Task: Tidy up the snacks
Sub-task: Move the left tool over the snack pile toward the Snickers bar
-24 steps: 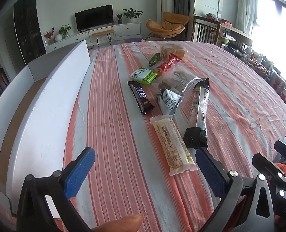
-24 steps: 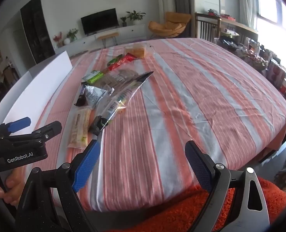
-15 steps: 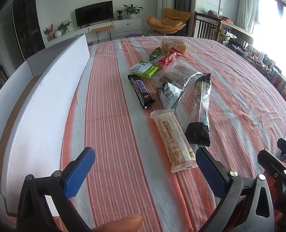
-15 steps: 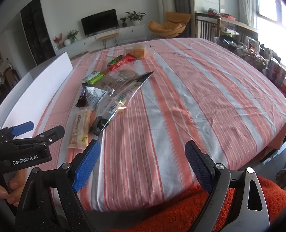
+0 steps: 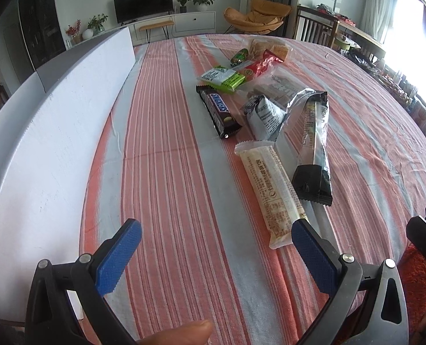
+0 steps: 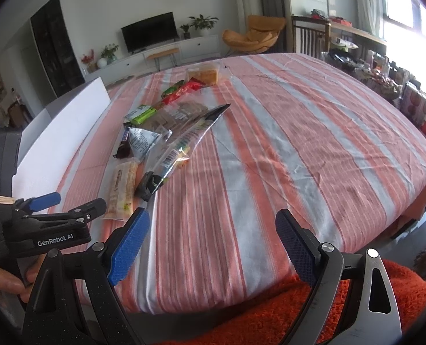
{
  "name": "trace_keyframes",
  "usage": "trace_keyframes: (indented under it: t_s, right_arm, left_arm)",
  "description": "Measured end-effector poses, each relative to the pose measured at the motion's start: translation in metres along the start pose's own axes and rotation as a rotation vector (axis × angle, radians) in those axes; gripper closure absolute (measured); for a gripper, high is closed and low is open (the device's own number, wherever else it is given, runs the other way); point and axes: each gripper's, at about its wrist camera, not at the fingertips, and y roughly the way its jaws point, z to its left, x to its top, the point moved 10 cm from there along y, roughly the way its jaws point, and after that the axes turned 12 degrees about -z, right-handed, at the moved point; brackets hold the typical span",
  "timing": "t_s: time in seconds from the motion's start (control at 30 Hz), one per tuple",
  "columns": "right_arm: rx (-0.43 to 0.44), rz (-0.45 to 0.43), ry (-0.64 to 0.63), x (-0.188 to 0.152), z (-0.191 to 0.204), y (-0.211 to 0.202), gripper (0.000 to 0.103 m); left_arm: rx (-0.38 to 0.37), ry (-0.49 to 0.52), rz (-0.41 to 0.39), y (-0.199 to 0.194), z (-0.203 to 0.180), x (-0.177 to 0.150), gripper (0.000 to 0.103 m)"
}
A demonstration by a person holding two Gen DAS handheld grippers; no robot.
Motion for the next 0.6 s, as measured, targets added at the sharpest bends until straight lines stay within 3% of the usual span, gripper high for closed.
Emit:
trace_keyframes:
  t_s: [0.6]
  right_arm:
    - [0.0,0.057,0.013,-0.007,-0.001,0.002,0.012]
  left_arm:
    - [-0.001,-0.02,0.07,0.016,0.004,-0.015,0.0]
